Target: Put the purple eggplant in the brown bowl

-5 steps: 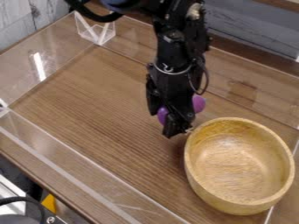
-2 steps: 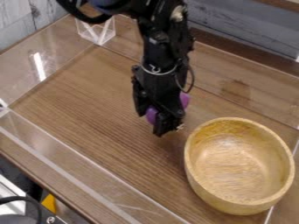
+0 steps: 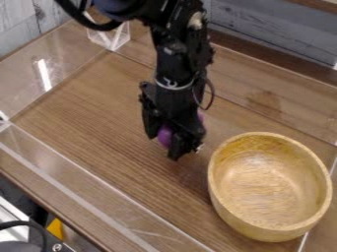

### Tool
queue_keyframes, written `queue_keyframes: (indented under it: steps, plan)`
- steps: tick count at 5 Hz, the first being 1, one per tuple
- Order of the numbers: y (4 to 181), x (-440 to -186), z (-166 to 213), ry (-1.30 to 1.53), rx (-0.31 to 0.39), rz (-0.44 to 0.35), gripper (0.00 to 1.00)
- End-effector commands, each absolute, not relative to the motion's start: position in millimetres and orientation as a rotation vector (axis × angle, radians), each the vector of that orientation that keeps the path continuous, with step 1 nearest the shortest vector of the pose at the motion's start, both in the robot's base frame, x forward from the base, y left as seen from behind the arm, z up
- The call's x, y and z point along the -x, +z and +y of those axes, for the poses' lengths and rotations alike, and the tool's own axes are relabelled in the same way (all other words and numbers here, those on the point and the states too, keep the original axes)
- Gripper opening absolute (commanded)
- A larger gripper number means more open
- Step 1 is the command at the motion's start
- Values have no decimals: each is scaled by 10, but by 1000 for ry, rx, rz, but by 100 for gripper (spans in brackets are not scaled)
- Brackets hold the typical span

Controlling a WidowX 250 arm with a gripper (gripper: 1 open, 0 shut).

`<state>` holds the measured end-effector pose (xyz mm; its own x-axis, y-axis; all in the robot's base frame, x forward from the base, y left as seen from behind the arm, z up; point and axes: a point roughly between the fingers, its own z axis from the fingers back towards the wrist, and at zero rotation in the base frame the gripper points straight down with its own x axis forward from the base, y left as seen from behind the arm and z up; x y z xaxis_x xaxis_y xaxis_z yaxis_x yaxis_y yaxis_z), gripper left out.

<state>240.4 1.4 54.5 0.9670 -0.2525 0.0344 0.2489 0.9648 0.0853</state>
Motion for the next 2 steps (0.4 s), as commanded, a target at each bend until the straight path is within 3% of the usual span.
queue_keyframes:
  steps: [1, 2]
  plan:
    - [785, -2558, -112, -297, -66, -109, 0]
    - [899, -2592, -327, -351, -40, -115, 0]
